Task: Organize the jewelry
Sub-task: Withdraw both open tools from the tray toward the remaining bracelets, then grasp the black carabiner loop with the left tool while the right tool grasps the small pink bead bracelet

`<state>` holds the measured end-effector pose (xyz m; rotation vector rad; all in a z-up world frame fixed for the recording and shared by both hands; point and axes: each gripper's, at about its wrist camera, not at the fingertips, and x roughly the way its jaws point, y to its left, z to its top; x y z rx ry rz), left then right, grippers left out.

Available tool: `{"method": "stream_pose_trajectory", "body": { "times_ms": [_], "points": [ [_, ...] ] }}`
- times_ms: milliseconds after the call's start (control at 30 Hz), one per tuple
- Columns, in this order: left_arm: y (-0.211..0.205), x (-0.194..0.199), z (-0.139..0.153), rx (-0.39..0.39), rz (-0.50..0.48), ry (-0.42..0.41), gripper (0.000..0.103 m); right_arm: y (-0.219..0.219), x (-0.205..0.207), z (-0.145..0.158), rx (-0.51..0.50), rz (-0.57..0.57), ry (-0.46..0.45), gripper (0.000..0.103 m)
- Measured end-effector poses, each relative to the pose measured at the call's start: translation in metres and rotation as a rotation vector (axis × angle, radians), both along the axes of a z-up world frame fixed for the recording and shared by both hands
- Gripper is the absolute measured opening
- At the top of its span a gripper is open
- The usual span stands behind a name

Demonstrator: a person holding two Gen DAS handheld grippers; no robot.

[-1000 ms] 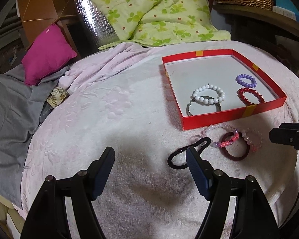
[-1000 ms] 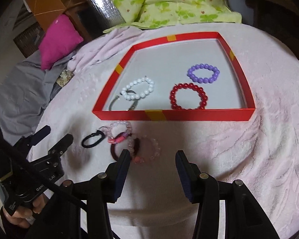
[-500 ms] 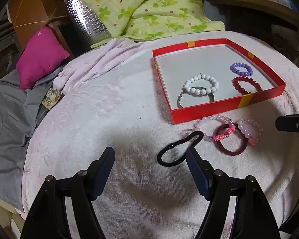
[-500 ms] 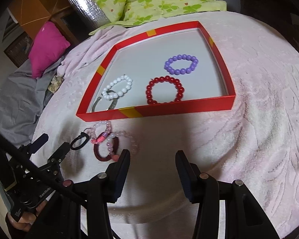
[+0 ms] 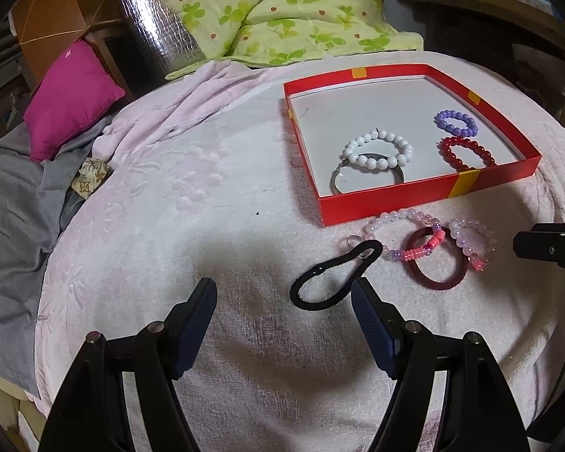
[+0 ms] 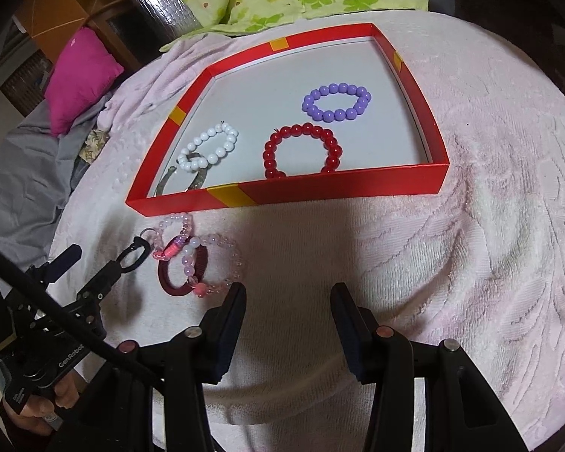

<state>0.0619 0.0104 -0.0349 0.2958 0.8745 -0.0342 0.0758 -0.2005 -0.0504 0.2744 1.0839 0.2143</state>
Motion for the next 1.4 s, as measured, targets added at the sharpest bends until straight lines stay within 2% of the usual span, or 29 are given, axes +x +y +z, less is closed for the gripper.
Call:
{"method": "stream_pose_trajectory", "body": {
  "times_ms": [733,900,1000,1400],
  "points": [
    [0.004,-0.001,-0.002,0.012,0.000,0.007,0.075,0.008,0.006,0.002,-0.015,-0.003,-0.019,0.052],
    [0.017,0.005,-0.002,-0.026,0.035,0.034,0.075,0.017,0.004,0.017,0.097,0.047,-0.096,0.052],
    [0.028,0.008,-0.003,-0.041,0.067,0.044,0.075,0.029,0.000,0.025,0.104,0.087,-0.148,0.052],
    [0.045,0.014,-0.012,-0.063,0.112,0.090,0.075,0.045,0.008,0.008,0.065,0.102,-0.088,0.052]
  ]
}}
